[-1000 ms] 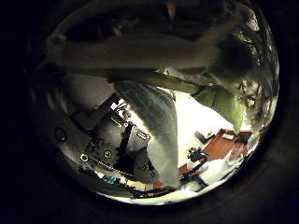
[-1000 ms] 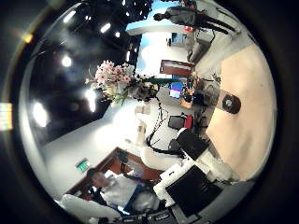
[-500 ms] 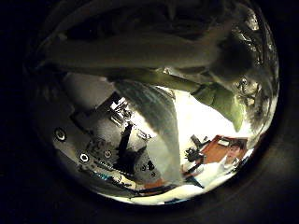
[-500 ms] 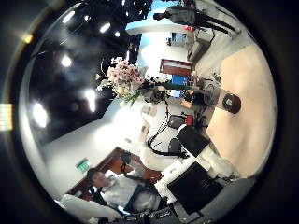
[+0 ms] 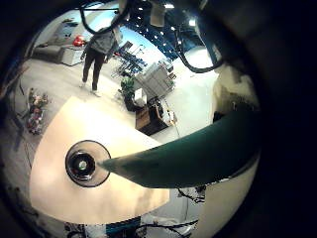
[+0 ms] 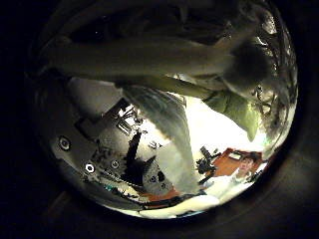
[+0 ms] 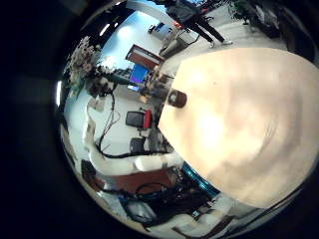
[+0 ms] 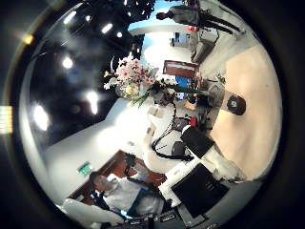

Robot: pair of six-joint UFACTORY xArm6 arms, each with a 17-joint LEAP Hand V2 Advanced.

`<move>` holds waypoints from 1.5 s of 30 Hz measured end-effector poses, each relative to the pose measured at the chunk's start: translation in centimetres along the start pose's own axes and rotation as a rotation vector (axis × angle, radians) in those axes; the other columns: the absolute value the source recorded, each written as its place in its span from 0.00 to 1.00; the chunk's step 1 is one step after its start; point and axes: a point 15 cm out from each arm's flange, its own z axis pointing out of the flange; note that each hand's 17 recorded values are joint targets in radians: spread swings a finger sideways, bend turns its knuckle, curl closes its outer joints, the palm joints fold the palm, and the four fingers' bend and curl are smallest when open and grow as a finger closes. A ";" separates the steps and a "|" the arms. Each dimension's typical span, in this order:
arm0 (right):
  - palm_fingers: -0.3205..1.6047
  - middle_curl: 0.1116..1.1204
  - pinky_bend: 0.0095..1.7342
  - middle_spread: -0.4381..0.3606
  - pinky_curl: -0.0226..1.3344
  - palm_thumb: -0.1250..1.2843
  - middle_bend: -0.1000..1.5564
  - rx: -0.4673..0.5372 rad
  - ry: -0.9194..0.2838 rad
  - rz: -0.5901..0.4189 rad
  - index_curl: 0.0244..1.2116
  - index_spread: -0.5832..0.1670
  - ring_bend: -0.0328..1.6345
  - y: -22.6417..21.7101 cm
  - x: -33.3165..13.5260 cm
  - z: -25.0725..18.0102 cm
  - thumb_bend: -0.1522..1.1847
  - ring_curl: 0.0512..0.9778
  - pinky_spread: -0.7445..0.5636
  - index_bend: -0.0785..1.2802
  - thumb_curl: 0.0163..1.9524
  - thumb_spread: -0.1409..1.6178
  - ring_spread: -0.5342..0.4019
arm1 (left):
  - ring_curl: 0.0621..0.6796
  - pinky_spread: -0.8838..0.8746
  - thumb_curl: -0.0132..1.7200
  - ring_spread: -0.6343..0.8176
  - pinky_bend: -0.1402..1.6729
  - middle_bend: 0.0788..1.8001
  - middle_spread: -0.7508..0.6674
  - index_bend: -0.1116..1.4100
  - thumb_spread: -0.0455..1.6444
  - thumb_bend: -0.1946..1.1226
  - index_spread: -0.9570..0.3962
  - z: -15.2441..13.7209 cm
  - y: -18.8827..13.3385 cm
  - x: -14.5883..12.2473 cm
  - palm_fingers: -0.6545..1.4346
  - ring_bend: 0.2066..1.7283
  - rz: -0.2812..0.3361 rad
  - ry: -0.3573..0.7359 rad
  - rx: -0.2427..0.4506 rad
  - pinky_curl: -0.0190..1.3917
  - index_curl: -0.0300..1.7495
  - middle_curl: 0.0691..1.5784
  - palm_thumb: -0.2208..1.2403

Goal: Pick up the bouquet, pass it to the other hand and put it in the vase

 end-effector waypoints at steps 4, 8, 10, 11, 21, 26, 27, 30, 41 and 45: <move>0.24 0.22 0.24 0.65 0.24 0.68 0.18 0.000 0.003 -0.004 0.21 0.32 0.29 0.0 -0.1 -0.1 0.10 0.19 0.88 0.18 0.25 0.63 0.79 | 0.86 0.24 0.56 0.16 0.89 0.56 0.13 0.36 0.75 0.19 0.17 0.1 -0.1 -1.6 0.79 0.86 -0.020 0.011 0.011 0.52 0.85 0.68 0.84; 0.24 0.22 0.24 0.65 0.24 0.68 0.18 0.000 0.000 -0.002 0.21 0.33 0.28 0.0 0.0 0.0 0.10 0.19 0.88 0.18 0.25 0.63 0.79 | 0.86 0.24 0.54 0.16 0.88 0.55 0.12 0.34 0.72 0.14 0.17 0.4 -0.1 -4.4 0.78 0.85 -0.062 0.034 0.028 0.53 0.86 0.68 0.80; 0.24 0.22 0.24 0.65 0.24 0.68 0.18 0.000 0.001 -0.004 0.22 0.33 0.28 0.0 -0.1 0.0 0.10 0.19 0.88 0.18 0.25 0.63 0.79 | 0.84 0.23 0.49 0.15 0.85 0.53 0.13 0.29 0.68 0.08 0.19 0.5 0.0 -5.4 0.69 0.82 -0.075 0.045 0.023 0.51 0.84 0.67 0.69; 0.24 0.22 0.24 0.65 0.24 0.68 0.18 0.000 0.001 -0.004 0.22 0.33 0.28 0.0 -0.1 0.0 0.10 0.19 0.88 0.18 0.25 0.63 0.79 | 0.82 0.22 0.47 0.15 0.80 0.51 0.14 0.24 0.65 0.06 0.20 0.6 0.2 -5.6 0.52 0.75 -0.080 0.053 0.011 0.51 0.83 0.67 0.62; 0.27 0.22 0.22 0.64 0.23 0.68 0.18 0.000 0.001 -0.005 0.23 0.36 0.27 0.1 0.0 -0.1 0.10 0.18 0.88 0.19 0.25 0.63 0.78 | 0.32 0.80 0.29 0.76 0.38 0.05 0.80 0.06 0.54 0.10 0.59 -1.5 -0.9 -12.4 0.12 0.35 -0.107 -0.029 0.071 0.27 0.52 0.38 0.28; 0.28 0.22 0.22 0.63 0.23 0.68 0.18 -0.002 0.002 -0.009 0.23 0.37 0.26 0.1 -0.1 0.0 0.10 0.18 0.89 0.19 0.25 0.63 0.78 | 0.25 0.88 0.25 0.84 0.34 0.04 0.90 0.08 0.50 0.11 0.71 -4.7 -0.3 -15.9 0.15 0.29 -0.174 -0.007 0.123 0.23 0.38 0.30 0.24; 0.28 0.22 0.21 0.63 0.23 0.68 0.18 -0.002 0.002 -0.011 0.23 0.37 0.26 0.1 -0.2 0.0 0.10 0.18 0.89 0.19 0.25 0.63 0.78 | 0.24 0.89 0.25 0.85 0.33 0.04 0.91 0.08 0.50 0.11 0.73 -5.3 -0.3 -16.2 0.15 0.28 -0.179 -0.004 0.129 0.22 0.36 0.28 0.24; 0.29 0.22 0.21 0.63 0.23 0.68 0.18 -0.010 0.007 -0.013 0.24 0.38 0.26 0.4 -0.1 -0.1 0.10 0.18 0.89 0.19 0.25 0.63 0.78 | 0.22 0.92 0.24 0.86 0.32 0.04 0.93 0.10 0.50 0.11 0.75 -6.8 0.3 -16.7 0.16 0.26 -0.195 0.007 0.148 0.21 0.31 0.25 0.23; 0.30 0.22 0.20 0.61 0.22 0.68 0.18 -0.043 -0.008 -0.016 0.24 0.39 0.25 1.2 -0.3 0.1 0.10 0.18 0.89 0.19 0.25 0.63 0.78 | 0.18 0.95 0.22 0.89 0.28 0.04 0.95 0.13 0.49 0.12 0.78 -9.8 3.6 -11.8 0.20 0.20 -0.143 0.005 0.129 0.17 0.17 0.15 0.24; 0.30 0.22 0.20 0.58 0.22 0.68 0.18 -0.064 -0.018 -0.042 0.25 0.38 0.24 1.9 -0.2 0.1 0.10 0.18 0.89 0.19 0.25 0.63 0.77 | 0.17 0.95 0.21 0.90 0.27 0.04 0.95 0.13 0.49 0.12 0.77 -9.5 5.6 -9.1 0.21 0.18 -0.125 -0.019 0.136 0.16 0.14 0.13 0.24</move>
